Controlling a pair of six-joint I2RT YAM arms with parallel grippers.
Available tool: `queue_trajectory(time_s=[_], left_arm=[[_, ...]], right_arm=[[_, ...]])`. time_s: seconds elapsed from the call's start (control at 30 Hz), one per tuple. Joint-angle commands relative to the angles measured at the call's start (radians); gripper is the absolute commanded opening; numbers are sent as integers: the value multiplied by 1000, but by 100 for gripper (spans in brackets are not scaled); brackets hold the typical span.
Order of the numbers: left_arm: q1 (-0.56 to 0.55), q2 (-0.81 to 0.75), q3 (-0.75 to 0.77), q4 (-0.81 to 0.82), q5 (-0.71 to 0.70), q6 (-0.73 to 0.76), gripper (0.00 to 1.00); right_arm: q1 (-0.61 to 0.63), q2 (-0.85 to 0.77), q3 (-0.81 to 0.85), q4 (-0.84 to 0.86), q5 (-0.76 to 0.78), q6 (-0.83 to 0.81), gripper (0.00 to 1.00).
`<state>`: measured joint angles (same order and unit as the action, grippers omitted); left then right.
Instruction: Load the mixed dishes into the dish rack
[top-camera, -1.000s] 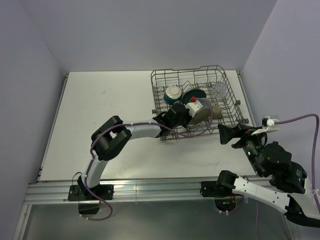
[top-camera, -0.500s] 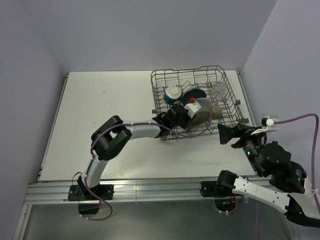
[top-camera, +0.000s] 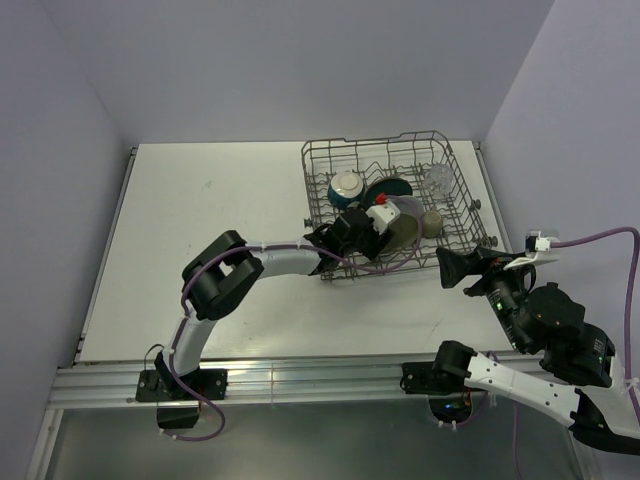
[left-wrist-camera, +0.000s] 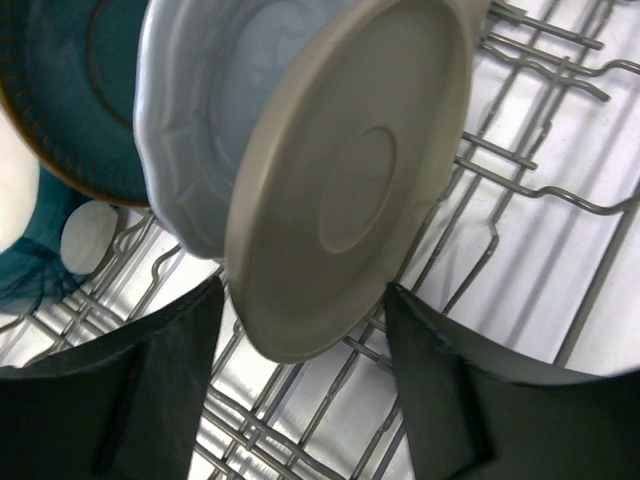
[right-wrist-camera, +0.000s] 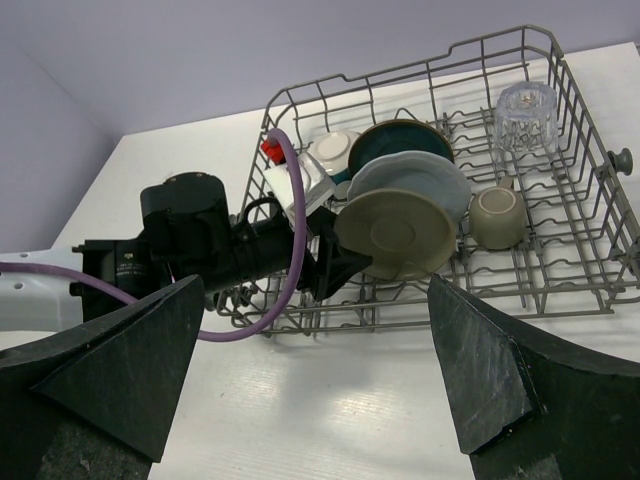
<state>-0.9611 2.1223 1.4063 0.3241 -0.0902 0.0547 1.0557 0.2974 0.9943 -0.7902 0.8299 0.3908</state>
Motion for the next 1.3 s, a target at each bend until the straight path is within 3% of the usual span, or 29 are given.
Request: queue_trajectory(time_s=[0.0, 0.27, 0.63, 0.83, 0.93, 1.1, 1.27], left_arm=[[-4, -47, -16, 27, -48, -24, 72], [1, -90, -55, 55, -66, -27, 99], [22, -266, -234, 156, -11, -88, 99], [25, -523, -305, 119, -25, -206, 99], [25, -617, -306, 31, -71, -298, 99], [25, -797, -332, -176, -285, -525, 99], [28, -1001, -490, -312, -313, -725, 99]], right_arm=[[0, 19, 29, 19, 11, -7, 100], [0, 17, 32, 11, 9, -1, 100], [0, 51, 18, 11, 28, 19, 100], [1, 135, 10, -6, 49, 62, 100], [0, 172, 0, -21, 83, 97, 100], [1, 213, -23, -44, 95, 169, 100], [0, 313, -26, -187, 149, 417, 100]])
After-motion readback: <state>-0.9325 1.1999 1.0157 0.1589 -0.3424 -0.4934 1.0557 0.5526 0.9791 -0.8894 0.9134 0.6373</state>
